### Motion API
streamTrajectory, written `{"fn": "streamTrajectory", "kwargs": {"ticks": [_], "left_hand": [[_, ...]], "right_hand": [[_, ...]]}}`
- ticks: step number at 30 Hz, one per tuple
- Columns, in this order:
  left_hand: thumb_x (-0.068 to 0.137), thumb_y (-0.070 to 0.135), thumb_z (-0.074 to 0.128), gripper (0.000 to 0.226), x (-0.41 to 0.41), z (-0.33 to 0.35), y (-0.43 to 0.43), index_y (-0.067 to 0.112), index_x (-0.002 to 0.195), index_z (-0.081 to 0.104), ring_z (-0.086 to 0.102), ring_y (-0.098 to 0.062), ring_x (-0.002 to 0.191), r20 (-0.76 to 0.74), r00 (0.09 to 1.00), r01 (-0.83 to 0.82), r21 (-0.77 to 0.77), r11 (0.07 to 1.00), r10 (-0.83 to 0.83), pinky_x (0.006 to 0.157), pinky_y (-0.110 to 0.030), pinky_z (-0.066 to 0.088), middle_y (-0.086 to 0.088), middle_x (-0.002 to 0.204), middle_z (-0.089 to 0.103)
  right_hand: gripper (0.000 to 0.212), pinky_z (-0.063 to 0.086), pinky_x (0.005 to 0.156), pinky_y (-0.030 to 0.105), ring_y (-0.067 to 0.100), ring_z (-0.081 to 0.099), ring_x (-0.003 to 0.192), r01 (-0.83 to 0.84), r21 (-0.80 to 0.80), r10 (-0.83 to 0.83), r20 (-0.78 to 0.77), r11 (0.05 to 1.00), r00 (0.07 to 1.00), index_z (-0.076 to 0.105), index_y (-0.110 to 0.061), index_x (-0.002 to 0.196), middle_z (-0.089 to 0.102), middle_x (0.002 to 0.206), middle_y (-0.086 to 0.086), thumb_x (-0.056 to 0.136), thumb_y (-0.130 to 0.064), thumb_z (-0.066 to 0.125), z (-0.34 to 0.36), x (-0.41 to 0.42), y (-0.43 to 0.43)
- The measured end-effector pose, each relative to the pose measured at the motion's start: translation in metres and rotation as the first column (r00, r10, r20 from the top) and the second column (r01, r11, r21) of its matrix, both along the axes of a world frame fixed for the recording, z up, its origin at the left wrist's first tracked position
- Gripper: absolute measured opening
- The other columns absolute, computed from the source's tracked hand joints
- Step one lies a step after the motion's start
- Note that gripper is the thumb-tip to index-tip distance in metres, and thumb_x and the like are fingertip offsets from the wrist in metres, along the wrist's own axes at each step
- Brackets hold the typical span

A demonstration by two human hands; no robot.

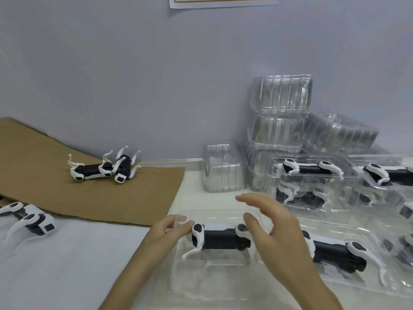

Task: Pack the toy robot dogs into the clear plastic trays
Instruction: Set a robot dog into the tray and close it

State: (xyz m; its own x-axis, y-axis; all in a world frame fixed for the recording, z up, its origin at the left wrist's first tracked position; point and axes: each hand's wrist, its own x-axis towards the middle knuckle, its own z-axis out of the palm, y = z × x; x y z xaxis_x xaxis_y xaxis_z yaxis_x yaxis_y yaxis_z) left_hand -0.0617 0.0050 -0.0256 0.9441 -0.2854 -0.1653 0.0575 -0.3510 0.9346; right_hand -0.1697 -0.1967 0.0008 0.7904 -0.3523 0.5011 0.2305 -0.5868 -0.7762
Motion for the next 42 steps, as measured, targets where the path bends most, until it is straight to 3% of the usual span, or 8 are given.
{"fn": "streamTrajectory", "kwargs": {"ticks": [5, 9, 13, 22, 33, 37, 40, 42], "left_hand": [[0.09, 0.028, 0.073, 0.01, -0.004, 0.006, 0.003, 0.035, 0.097, 0.07, 0.062, -0.008, 0.09, 0.523, 0.832, -0.181, -0.065, 0.981, 0.188, 0.071, -0.022, 0.045, 0.012, 0.102, 0.068], [0.085, 0.041, 0.066, 0.01, -0.018, 0.021, 0.001, 0.032, 0.087, 0.07, 0.061, -0.015, 0.09, 0.755, 0.652, 0.052, 0.051, 0.997, -0.073, 0.073, -0.016, 0.043, 0.012, 0.094, 0.067], [0.082, 0.028, 0.077, 0.013, -0.022, 0.011, -0.013, 0.036, 0.074, 0.07, 0.061, -0.01, 0.083, 0.658, 0.697, 0.114, 0.292, 0.95, -0.286, 0.077, -0.03, 0.043, 0.017, 0.093, 0.059], [0.076, 0.034, 0.083, 0.023, -0.025, 0.013, -0.015, 0.045, 0.088, 0.067, 0.059, 0.002, 0.089, 0.528, 0.833, 0.04, 0.239, 0.97, -0.164, 0.091, -0.036, 0.047, 0.024, 0.1, 0.058], [0.093, 0.026, 0.068, 0.013, -0.016, 0.012, -0.006, 0.038, 0.088, 0.07, 0.064, -0.007, 0.084, 0.537, 0.843, -0.01, 0.073, 0.997, -0.031, 0.077, -0.025, 0.047, 0.014, 0.084, 0.068], [0.082, 0.043, 0.077, 0.04, -0.007, 0.013, 0.005, 0.045, 0.113, 0.051, 0.051, 0.0, 0.106, 0.376, 0.926, -0.118, 0.232, 0.966, 0.022, 0.084, -0.025, 0.043, 0.023, 0.114, 0.047], [0.072, 0.073, 0.062, 0.054, -0.005, 0.015, 0.01, 0.04, 0.114, 0.054, 0.051, 0.003, 0.104, 0.009, 0.999, 0.034, 0.256, 0.966, -0.038, 0.078, -0.021, 0.04, 0.028, 0.114, 0.05], [0.063, 0.084, 0.047, 0.062, -0.005, 0.014, 0.011, 0.039, 0.104, 0.057, 0.051, 0.003, 0.1, -0.007, 0.998, 0.064, 0.293, 0.954, -0.065, 0.079, -0.023, 0.038, 0.032, 0.104, 0.047]], "right_hand": [[0.045, 0.046, 0.08, 0.012, 0.002, 0.065, 0.097, 0.061, -0.035, -0.058, 0.079, 0.998, 0.995, 0.074, -0.035, 0.088, 0.07, 0.094, -0.025, 0.089, 0.008, 0.061, 0.004, -0.003, -0.009], [0.039, 0.042, 0.082, 0.013, 0.001, 0.06, 0.099, -0.064, -0.205, 0.04, -0.116, 0.977, 0.992, 0.073, -0.04, 0.084, 0.066, 0.097, -0.027, 0.087, -0.002, 0.066, 0.002, -0.003, -0.007], [0.029, 0.04, 0.097, 0.024, -0.006, 0.054, 0.103, -0.143, -0.342, 0.022, -0.335, 0.929, 0.942, 0.068, -0.045, 0.09, 0.062, 0.098, -0.03, 0.089, -0.016, 0.065, -0.002, 0.0, -0.005], [0.038, 0.035, 0.089, 0.003, -0.016, 0.05, 0.109, -0.077, -0.264, -0.008, -0.308, 0.962, 0.951, 0.064, -0.052, 0.086, 0.063, 0.1, -0.037, 0.089, -0.015, 0.068, -0.002, -0.001, -0.008], [0.043, 0.032, 0.08, 0.01, -0.008, 0.045, 0.105, -0.048, -0.346, -0.085, -0.358, 0.937, 0.93, 0.059, -0.053, 0.075, 0.059, 0.093, -0.034, 0.087, -0.013, 0.07, -0.003, 0.001, -0.006], [0.045, 0.034, 0.093, 0.018, -0.006, 0.04, 0.115, 0.002, -0.363, -0.126, -0.32, 0.932, 0.939, 0.054, -0.051, 0.117, 0.043, 0.119, -0.031, 0.089, -0.018, 0.067, -0.002, -0.002, -0.001], [0.055, 0.027, 0.106, 0.022, 0.001, 0.032, 0.133, 0.019, -0.412, -0.182, -0.362, 0.911, 0.914, 0.035, -0.043, 0.145, 0.031, 0.145, -0.025, 0.097, -0.028, 0.055, -0.007, -0.002, -0.003], [0.052, 0.015, 0.112, 0.028, 0.004, 0.027, 0.14, 0.045, -0.496, -0.264, -0.38, 0.867, 0.887, 0.023, -0.038, 0.154, 0.027, 0.156, -0.021, 0.104, -0.038, 0.039, -0.01, 0.0, 0.0]]}}
